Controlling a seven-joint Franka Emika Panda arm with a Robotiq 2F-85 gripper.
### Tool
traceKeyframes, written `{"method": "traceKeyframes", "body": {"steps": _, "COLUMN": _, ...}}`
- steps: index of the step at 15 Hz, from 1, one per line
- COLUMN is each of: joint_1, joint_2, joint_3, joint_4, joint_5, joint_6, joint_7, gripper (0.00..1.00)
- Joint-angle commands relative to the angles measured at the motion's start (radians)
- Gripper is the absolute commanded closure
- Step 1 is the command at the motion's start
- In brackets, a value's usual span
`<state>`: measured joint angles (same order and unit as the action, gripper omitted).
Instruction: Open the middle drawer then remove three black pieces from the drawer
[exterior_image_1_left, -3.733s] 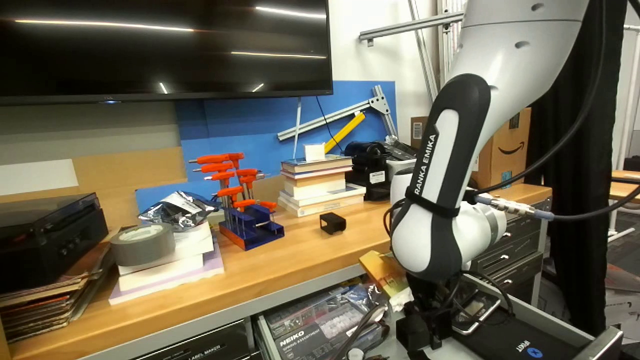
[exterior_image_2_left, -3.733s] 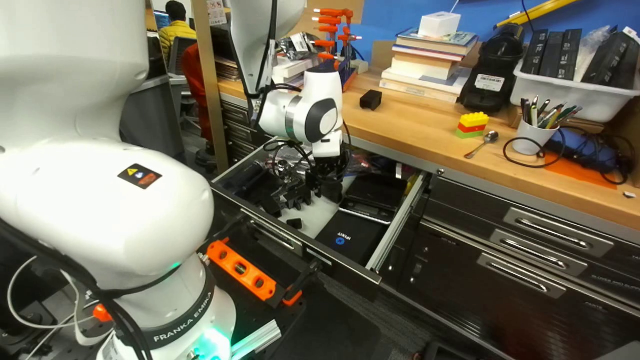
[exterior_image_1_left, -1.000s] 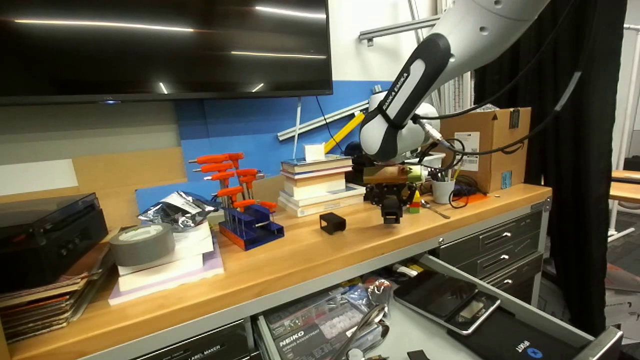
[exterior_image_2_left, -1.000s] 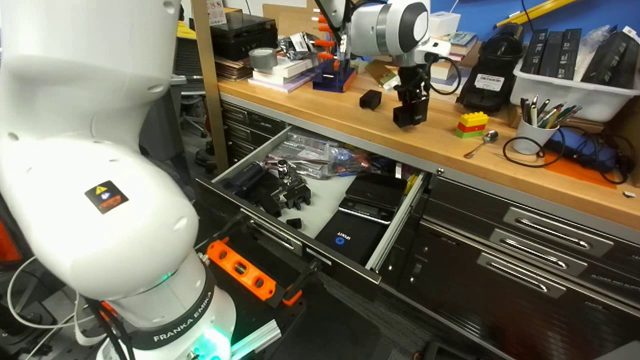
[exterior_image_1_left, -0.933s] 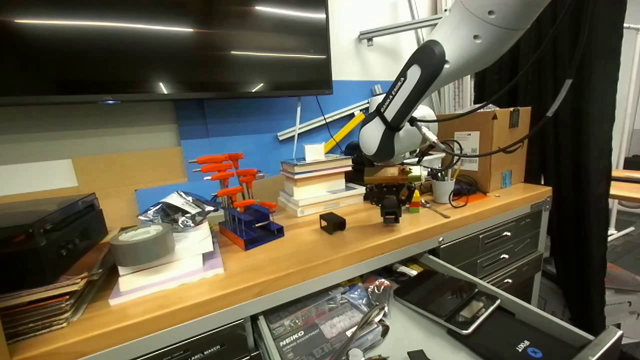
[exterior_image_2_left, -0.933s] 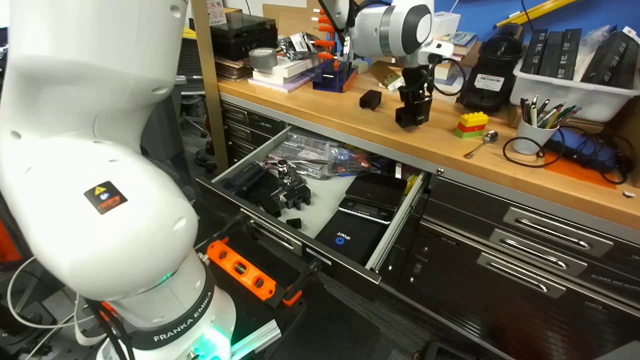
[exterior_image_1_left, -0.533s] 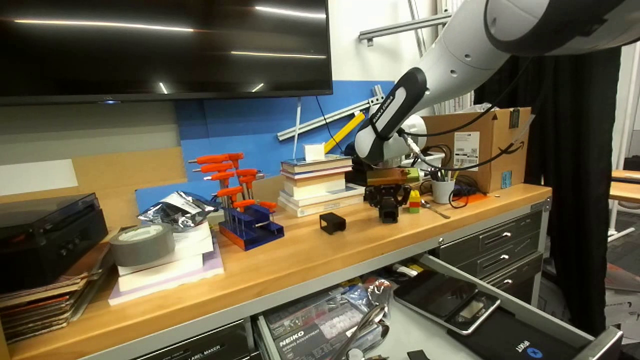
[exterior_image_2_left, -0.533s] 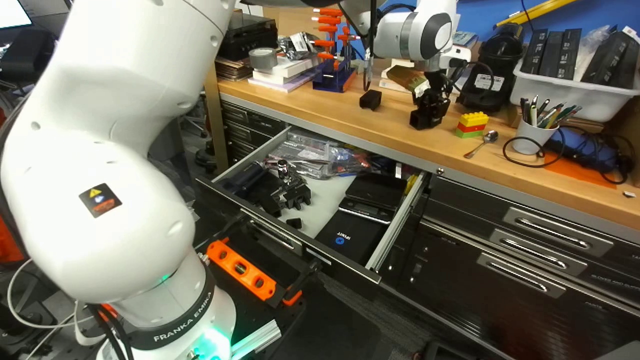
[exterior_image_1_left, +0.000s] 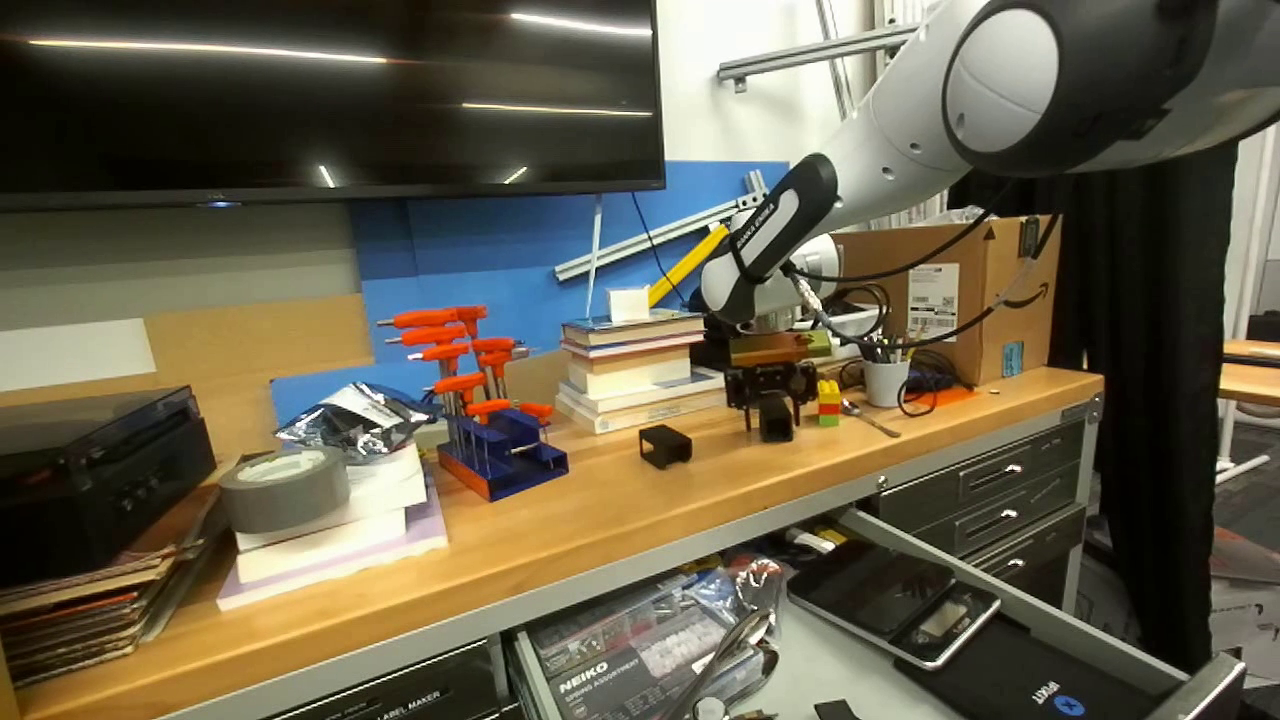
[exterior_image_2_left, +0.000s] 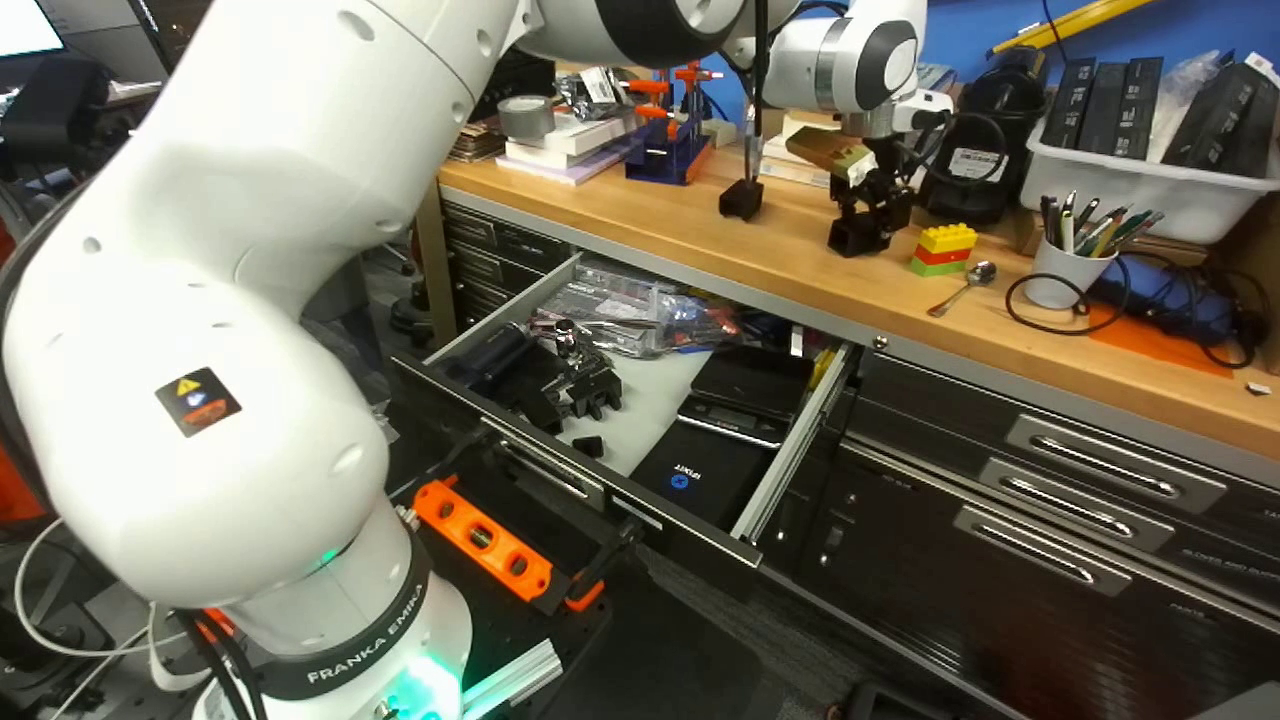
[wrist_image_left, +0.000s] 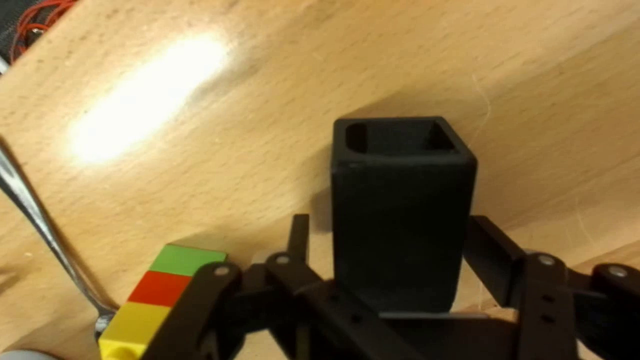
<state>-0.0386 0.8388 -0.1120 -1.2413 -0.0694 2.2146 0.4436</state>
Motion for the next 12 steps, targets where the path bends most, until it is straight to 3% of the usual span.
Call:
{"method": "traceKeyframes", "body": {"steps": 1, "joint_1": 0.009, "joint_2": -0.012, "joint_3": 0.000, "joint_4": 0.029, "joint_5": 0.023, "joint_6": -0.066, "joint_7": -0.048, "gripper": 0.00}}
{"method": "traceKeyframes", "body": {"steps": 5, "joint_1": 0.023, "joint_2": -0.107, "joint_3": 0.024, "joint_4": -0.080, "joint_5": 0.023, "joint_6": -0.120, "joint_7": -0.115, "gripper": 0.00}}
{"method": "traceKeyframes", "body": {"steps": 12, "joint_1": 0.092, "joint_2": -0.377, "joint_3": 0.034, "joint_4": -0.419, "joint_5": -0.010, "joint_6": -0.149, "joint_7": -0.130, "gripper": 0.00}}
